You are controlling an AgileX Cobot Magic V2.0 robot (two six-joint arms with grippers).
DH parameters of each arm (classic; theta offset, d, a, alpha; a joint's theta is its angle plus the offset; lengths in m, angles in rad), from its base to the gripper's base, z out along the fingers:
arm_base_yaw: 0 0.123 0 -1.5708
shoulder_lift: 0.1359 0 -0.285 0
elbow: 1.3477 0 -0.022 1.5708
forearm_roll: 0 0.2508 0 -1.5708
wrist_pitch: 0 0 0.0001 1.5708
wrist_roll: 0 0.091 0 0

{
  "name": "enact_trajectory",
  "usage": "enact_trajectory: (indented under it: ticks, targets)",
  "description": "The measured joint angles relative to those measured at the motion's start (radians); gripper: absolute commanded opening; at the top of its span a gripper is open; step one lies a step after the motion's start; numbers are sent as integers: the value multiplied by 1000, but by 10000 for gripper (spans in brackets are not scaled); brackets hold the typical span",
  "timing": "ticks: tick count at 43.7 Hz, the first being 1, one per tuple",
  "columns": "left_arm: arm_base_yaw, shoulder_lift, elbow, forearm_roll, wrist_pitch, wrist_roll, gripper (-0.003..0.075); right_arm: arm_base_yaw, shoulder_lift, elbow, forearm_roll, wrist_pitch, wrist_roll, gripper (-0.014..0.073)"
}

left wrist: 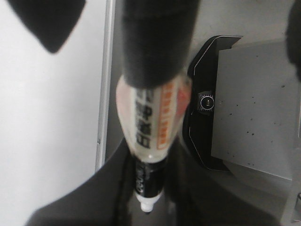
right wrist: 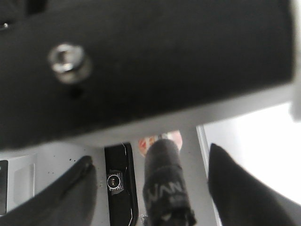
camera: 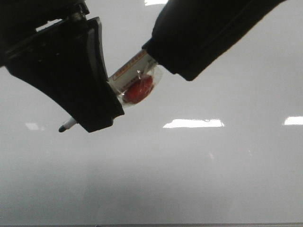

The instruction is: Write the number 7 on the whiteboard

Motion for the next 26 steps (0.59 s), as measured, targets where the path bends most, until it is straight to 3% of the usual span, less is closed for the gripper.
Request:
enact_trajectory:
  ticks: [9,23,26]
  targets:
    - [0,0,0,0,-7,0,-20,2,4,-2,0,-10,0,304]
    - [0,0,0,0,-13,7,-18,2,4,-4,0,-19,0,-12]
    - [0,0,0,0,-13,7,17,2,4,-4,0,-19,0,-53]
